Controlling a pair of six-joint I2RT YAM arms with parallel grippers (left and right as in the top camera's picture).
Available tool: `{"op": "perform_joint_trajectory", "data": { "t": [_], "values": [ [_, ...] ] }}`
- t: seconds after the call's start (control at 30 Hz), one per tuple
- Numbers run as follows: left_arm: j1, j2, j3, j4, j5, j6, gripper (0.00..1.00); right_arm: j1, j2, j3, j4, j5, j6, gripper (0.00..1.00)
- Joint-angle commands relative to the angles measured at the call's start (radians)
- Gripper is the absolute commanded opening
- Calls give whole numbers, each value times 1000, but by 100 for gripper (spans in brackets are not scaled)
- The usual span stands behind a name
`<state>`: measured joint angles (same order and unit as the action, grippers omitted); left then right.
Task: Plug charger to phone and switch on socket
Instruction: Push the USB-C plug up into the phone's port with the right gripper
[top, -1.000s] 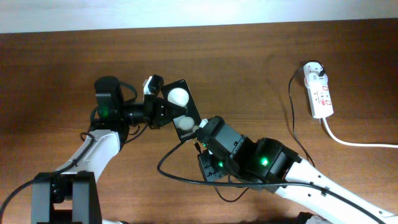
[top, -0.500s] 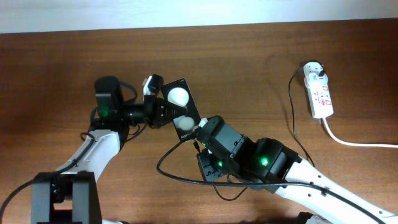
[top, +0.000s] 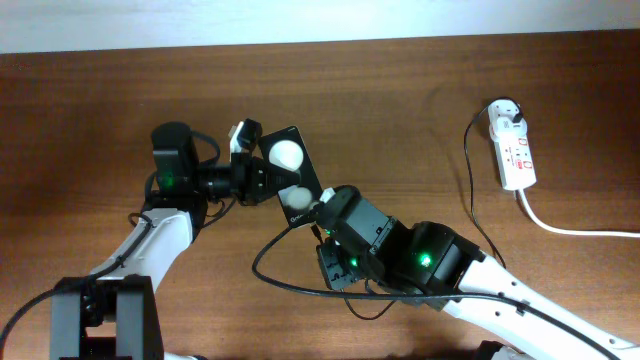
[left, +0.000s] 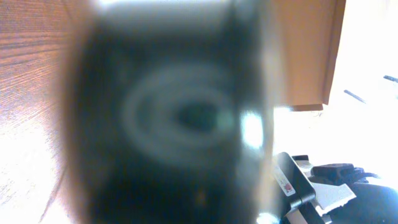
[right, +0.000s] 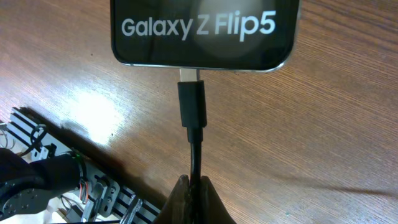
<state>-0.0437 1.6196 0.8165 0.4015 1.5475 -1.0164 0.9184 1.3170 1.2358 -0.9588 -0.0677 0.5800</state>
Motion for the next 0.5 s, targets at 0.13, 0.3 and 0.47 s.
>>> {"op": "perform_joint_trajectory", "data": {
  "t": [0.13, 0.3, 0.47],
  "values": [
    [0, -3, 19, 2, 26, 23, 0, 3, 0, -2, 43, 28, 5, 4],
    [0, -3, 19, 2, 26, 23, 0, 3, 0, -2, 54, 61, 5, 4],
    [0, -3, 19, 2, 26, 23, 0, 3, 0, -2, 63, 85, 5, 4]
  ]
}}
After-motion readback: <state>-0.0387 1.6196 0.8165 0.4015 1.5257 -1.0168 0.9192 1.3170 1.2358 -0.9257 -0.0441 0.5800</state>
